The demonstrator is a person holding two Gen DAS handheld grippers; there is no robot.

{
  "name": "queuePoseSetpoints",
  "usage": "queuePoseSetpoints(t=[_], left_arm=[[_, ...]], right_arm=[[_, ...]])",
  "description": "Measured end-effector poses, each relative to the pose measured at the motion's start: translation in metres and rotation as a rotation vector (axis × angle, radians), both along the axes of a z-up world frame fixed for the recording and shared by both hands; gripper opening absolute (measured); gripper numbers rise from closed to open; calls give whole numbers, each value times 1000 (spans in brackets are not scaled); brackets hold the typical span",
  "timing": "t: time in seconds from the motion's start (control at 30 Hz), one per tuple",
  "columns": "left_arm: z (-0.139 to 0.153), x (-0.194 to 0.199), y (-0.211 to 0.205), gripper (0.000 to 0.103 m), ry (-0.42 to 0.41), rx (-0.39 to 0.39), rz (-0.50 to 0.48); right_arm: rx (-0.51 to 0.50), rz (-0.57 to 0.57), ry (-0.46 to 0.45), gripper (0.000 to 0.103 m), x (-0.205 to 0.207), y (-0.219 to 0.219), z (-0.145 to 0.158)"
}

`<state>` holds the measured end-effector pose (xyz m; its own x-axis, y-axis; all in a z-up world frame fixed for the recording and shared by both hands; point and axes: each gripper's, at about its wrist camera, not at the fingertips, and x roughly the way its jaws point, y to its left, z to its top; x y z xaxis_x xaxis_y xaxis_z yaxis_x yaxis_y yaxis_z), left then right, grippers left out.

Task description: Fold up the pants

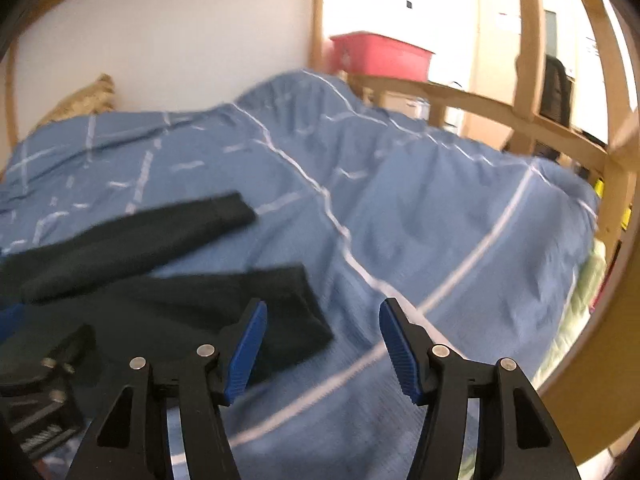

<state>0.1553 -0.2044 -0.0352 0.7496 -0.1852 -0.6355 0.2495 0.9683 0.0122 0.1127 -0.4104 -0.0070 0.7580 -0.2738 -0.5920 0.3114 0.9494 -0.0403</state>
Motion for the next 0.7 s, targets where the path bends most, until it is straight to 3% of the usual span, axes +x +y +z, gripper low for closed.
queuePoseSetpoints(t=[0.23,0.37,0.53,0.7], left_arm=[[31,31,27,103,-46,-1,13],[34,61,37,103,-19,-10,25],[35,105,36,103,19,3,26],[39,152,26,103,69,13,-4]], right_arm=[[127,123,-37,59,39,4,22],[117,222,-32,59,82,12,28],[87,312,25,59,143,16,31],[121,384,146,59,200,13,21]])
